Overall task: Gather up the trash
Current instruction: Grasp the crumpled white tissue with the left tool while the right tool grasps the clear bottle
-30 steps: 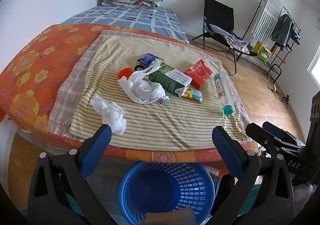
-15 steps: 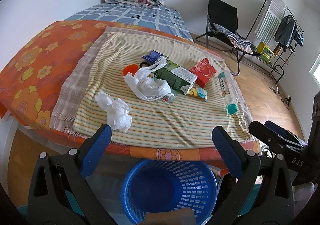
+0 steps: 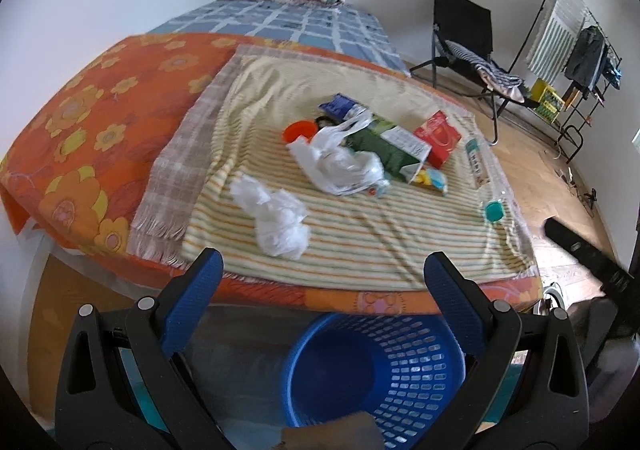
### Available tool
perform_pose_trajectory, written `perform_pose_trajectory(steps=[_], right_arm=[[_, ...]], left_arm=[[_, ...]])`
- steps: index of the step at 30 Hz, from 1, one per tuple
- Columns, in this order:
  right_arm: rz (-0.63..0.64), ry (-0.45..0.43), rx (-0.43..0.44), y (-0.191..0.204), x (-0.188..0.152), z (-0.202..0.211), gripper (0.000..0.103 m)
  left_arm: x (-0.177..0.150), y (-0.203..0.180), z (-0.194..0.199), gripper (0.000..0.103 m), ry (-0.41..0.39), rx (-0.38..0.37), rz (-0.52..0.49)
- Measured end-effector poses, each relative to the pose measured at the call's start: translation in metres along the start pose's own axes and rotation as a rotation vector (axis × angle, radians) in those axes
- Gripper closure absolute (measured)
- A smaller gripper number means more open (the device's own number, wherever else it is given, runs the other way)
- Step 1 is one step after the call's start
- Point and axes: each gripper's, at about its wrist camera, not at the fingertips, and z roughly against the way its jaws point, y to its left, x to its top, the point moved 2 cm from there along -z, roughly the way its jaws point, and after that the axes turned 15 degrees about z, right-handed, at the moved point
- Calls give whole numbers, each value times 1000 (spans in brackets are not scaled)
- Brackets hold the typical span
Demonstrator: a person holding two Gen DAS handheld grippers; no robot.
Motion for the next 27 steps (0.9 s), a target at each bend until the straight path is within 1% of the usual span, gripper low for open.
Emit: perform_pose_trajectory(steps=[2,5,7,9,11,14,16,18,20,24,27], right_arm=[[-20,16,-7,-12,1,0,0],[-3,63,-50,-28,8,-2,0],[0,84,-52,-40,15,-4,0],[6,103,-60,-53,22,-8,0],[5,126,-71,-65,30,-16,0],[-39,163,-55,-89,41,-34,1],[-65,188,-52,-102,45,-48,1],[-81,213,-58,-113,50,-63,2],[-96,234,-63,-125,54,-81,3],[-141,258,-55,-143,63,-108,4],[-162,270,-72,-156,70,-129,6]], left_arm=[[2,10,-5,1,27,7,26],[8,27,-16,1,85,23,89],[12,36,-23,1,116,24,133],[18,40,-30,5,128,30,154],[24,41,-35,5,131,36,155],[32,41,-45,6,139,49,158],[37,42,-54,10,156,46,165],[41,44,-65,18,184,53,170],[44,47,-76,20,214,54,187],[49,57,-99,30,274,66,250],[55,61,-115,32,296,81,264]])
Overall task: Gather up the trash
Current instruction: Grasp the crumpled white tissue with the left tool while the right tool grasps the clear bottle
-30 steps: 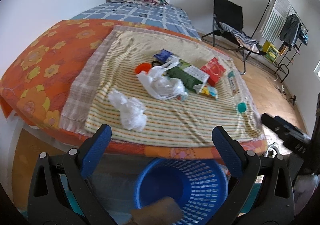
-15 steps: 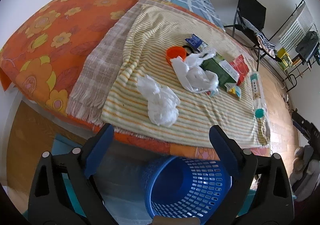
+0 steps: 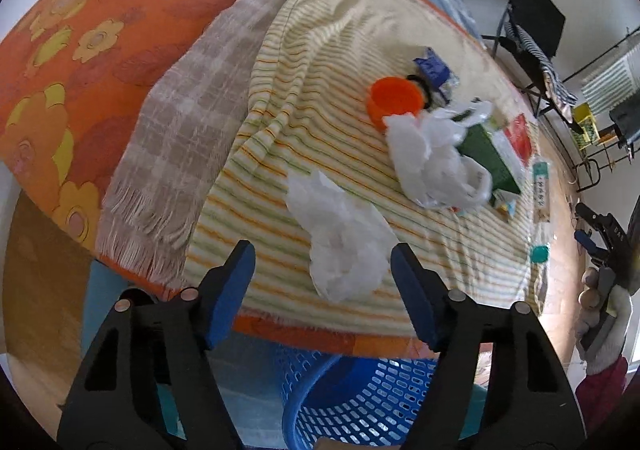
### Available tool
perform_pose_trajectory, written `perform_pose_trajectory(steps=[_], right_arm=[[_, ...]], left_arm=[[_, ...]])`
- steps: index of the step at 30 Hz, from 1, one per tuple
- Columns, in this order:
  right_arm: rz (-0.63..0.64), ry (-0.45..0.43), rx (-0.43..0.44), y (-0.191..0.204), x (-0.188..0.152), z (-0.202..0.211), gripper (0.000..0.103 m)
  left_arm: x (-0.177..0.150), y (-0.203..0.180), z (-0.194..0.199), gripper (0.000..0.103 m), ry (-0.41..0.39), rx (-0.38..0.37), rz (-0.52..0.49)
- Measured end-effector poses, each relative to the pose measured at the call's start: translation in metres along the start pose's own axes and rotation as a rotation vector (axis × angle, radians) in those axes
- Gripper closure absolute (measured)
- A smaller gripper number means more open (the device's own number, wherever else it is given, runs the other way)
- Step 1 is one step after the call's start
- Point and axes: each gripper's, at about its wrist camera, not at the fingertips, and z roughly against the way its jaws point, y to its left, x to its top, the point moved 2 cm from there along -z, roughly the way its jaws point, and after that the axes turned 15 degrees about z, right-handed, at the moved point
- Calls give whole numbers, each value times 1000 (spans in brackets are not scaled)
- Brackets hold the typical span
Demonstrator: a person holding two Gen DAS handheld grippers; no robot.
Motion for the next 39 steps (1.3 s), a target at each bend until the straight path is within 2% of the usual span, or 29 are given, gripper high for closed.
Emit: perform_pose_trajectory(steps=[4,10,15,21,23,24,30,39], right_arm=[[-29,24,-5,-11,17,-24,8],[-105,47,24,-30,35,-60,14],[-104,51,43,-30,46,-76,18],[-79,60,48,-26,52,-84,32],[-70,63,54,-24,53,-86,40],[-65,67,58,-23,52,-86,47],[-67,38,74,-23,48,-70,48],[-32,-75,82,-13,44,-21,49]], left_arm=[[13,-3,-17,34,28,4,15],[17,-17,-39,44,81,3,7],[16,-26,-46,47,71,19,-22],[23,-31,-51,68,56,24,-19],[26,-28,-49,73,56,14,-12],[27,-27,-49,76,57,9,-6],[26,-28,-40,89,43,-6,-18],[25,-30,-24,93,3,-33,-36]])
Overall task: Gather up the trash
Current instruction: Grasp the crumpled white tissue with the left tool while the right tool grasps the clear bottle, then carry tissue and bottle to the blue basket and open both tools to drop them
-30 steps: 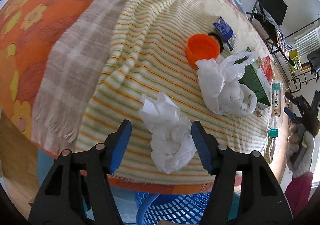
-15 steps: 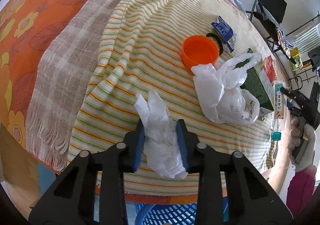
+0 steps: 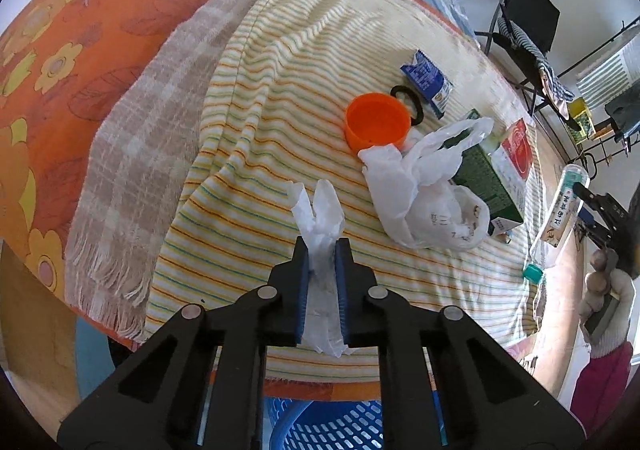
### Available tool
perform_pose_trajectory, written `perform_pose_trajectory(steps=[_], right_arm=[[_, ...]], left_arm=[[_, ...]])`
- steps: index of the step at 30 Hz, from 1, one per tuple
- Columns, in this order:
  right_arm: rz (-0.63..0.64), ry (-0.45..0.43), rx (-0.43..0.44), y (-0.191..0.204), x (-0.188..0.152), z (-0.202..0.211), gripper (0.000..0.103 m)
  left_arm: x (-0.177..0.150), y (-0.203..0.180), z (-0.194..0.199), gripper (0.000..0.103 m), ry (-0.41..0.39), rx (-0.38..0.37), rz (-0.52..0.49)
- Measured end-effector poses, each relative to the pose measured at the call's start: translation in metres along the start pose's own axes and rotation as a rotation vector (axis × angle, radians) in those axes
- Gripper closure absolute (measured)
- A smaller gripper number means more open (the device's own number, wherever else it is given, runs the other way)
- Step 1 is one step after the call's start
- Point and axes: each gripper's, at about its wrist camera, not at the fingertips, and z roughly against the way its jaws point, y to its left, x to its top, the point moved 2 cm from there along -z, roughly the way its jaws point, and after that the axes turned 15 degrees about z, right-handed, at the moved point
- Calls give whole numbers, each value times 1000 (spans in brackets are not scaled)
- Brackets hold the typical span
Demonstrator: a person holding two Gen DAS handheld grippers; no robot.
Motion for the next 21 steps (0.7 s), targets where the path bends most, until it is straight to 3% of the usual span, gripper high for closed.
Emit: perform_pose_trajectory(steps=[4,21], right_arm=[[28,-51,23,16,-2,24,49],[329,-272,-67,107,-12,103,49]], left_arm=[[-1,3,9,94,-14,-20,8],[-23,-27,51,94,-79,-116,-94]])
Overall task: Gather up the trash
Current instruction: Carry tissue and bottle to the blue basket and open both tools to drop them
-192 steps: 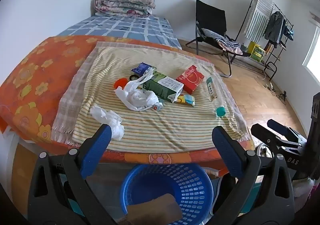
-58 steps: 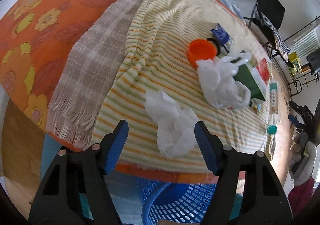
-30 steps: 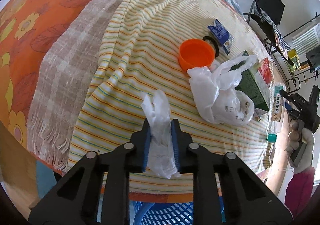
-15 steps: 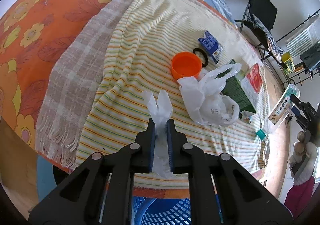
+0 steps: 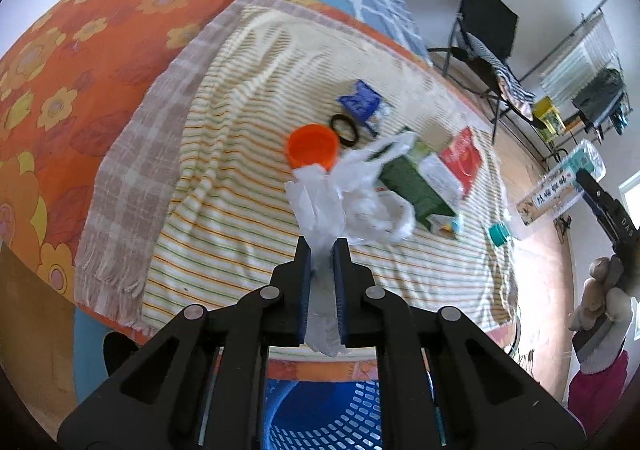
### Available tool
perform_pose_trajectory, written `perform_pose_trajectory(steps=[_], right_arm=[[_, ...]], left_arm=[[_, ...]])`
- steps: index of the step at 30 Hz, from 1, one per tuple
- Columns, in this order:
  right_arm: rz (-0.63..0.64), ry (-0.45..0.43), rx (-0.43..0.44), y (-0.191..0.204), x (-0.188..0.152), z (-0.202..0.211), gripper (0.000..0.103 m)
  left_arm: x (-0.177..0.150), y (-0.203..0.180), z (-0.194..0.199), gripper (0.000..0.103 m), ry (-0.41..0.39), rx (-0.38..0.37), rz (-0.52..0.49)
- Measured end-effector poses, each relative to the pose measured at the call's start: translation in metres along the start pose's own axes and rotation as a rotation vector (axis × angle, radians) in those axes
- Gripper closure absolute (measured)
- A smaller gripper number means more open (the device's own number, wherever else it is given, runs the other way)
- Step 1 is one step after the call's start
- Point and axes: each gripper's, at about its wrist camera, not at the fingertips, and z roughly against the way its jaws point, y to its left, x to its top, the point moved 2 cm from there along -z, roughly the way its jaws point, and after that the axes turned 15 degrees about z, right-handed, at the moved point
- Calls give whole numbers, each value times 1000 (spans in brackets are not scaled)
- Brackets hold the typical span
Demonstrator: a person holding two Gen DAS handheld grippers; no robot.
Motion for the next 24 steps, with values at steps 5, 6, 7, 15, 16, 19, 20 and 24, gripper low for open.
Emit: perform_pose_trajectory(steps=[5,6,7,15,16,19,20,24], right_arm=[[18,-34,38,17,-2,26,49],[21,-36,47,21,-4,31,49],[27,-39,60,26,-6,38,49],[43,-36,164,59,-39,81,49],[42,-32,174,63,-44,84,49],[37,-10,215,73,-63,91,49],[35,-3,224,75,-67,92,49],[24,39,264,87,-92,94,49]], left_arm=[[-20,-16,4,94,25,-38,-38],[-26,-20,4,94,33,-45,-48],[-33,-23,4,94,42,-51,-60],[-79,-43,2,94,80,-51,-162],[-84,-45,1,94,83,-49,-171],[-99,-46,-3,94,101,-40,-191],[-105,-46,-4,94,110,-40,-195],[-123,-43,-9,94,140,-34,-205]])
